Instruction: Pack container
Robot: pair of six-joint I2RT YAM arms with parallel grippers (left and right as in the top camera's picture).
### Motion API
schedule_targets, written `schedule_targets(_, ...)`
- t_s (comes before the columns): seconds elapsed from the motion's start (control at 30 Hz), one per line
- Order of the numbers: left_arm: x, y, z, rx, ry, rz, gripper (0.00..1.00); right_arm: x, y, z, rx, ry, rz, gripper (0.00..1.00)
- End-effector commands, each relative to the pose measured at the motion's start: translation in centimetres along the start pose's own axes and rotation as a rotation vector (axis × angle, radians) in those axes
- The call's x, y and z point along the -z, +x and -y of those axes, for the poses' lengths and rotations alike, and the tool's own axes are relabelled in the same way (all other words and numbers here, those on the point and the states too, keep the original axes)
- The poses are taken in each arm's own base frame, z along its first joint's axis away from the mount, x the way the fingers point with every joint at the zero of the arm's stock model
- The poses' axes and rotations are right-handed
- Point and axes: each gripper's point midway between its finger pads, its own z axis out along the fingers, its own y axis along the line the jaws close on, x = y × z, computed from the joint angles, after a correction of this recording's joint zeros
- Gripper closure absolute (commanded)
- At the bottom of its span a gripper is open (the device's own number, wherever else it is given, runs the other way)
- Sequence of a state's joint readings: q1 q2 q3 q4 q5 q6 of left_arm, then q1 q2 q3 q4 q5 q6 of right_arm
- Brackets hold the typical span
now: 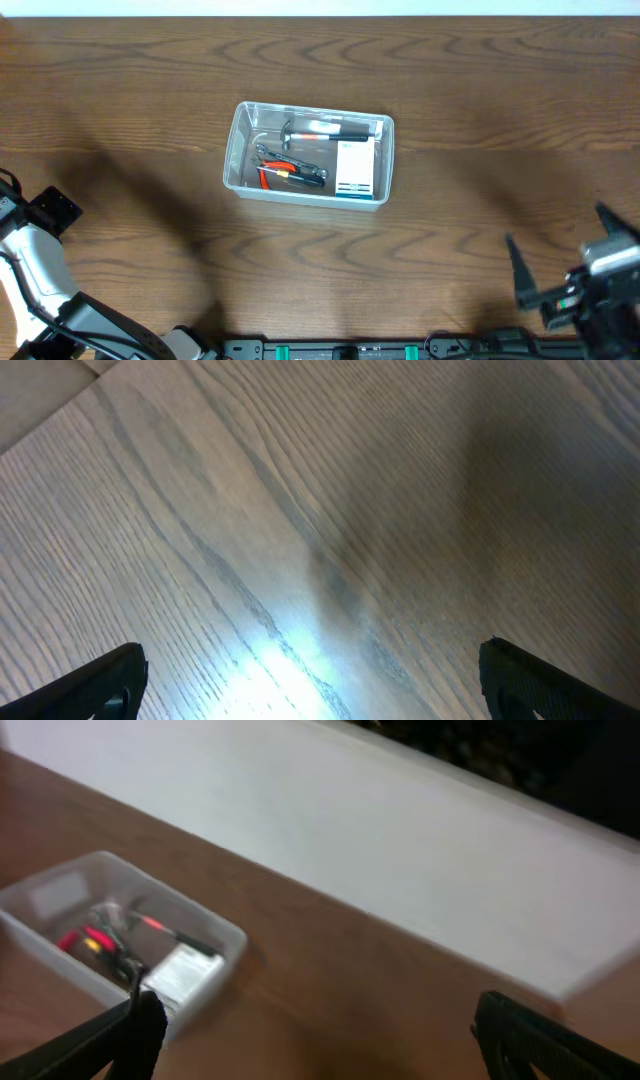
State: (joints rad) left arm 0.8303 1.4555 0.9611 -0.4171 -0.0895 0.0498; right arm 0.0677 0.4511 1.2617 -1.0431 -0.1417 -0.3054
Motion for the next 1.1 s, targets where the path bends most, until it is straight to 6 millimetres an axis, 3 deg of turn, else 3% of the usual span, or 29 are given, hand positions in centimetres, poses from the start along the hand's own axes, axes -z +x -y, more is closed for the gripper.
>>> schedule_targets(0.0, 0.1, -0.8, -0.4, 0.007, -0.015, 0.012, 0.02, -0.8, 4.8, -0.5, -0.043, 0.039, -0.070, 0.01)
schedule_targets(0.13, 0.1, -0.8, -0.4, 0.007, -0.015, 0.012, 0.02, -2.1, 10.6, -2.4, -0.057, 0.007, -0.122, 0.01)
schedule_targets(0.23, 0.1, -0.8, -0.4, 0.007, -0.015, 0.012, 0.02, -4.3, 15.3, -4.1, -0.071, -0.043, -0.172, 0.01)
schedule_targets(0.5, 0.1, -0.8, -0.4, 0.007, -0.015, 0.012, 0.02, -9.5, 22.3, -6.6, -0.093, -0.134, -0.209, 0.01)
schedule_targets(0.8, 0.1, -0.8, -0.4, 0.007, -0.015, 0.012, 0.02, -10.8, 26.3, -7.7, -0.112, -0.160, -0.290, 0.01)
schedule_targets(1.07, 0.1, -0.8, -0.4, 0.007, -0.015, 0.012, 0.02, -11.2, 28.4, -8.3, -0.121, -0.171, -0.330, 0.01)
